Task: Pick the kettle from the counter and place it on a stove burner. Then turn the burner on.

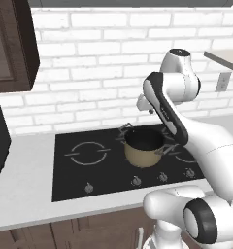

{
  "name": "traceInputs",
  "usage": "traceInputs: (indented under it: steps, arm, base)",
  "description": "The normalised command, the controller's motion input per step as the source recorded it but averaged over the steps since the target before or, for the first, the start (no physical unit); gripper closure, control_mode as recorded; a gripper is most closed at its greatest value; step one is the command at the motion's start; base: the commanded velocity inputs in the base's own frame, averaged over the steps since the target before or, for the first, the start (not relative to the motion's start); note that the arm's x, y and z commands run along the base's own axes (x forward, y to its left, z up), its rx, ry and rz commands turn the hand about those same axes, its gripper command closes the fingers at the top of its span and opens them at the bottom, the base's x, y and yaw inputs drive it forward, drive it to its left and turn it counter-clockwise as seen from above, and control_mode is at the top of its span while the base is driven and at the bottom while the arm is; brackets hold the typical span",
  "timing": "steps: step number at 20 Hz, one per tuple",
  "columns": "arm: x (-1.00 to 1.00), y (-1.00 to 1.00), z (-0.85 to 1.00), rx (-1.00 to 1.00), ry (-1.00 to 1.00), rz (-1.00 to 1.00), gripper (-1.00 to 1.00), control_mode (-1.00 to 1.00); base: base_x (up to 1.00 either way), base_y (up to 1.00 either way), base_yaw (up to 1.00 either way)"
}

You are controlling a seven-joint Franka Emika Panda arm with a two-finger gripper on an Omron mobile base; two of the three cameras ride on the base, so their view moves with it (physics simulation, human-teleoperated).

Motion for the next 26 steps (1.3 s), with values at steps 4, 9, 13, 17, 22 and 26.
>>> traceInputs:
  steps: [4,9,13,17,22,26]
  arm:
    - [-0.19,-0.25,0.00,0.00,0.00,-0.04,-1.00,-1.00]
    - [-0.43,-0.74,0.00,0.00,0.00,-0.22,-1.00,-1.00]
    - [-0.54,-1.00,-0.03,0.03,0.00,-0.34,-1.00,-1.00]
    - [-0.65,-1.00,-0.23,0.01,0.00,-0.38,-1.00,-1.00]
    - [-0.41,-1.00,-0.17,0.00,-0.03,-0.33,-1.00,-1.00]
    - [-0.30,-1.00,-0.11,0.00,-0.07,-0.30,-1.00,-1.00]
  base:
    - [0.00,0.00,0.00]
    - [0.00,0.00,0.00]
    - [0.00,0.00,0.00]
    - [0.00,0.00,0.00]
    - [0.00,0.00,0.00]
    - [0.00,0.00,0.00]
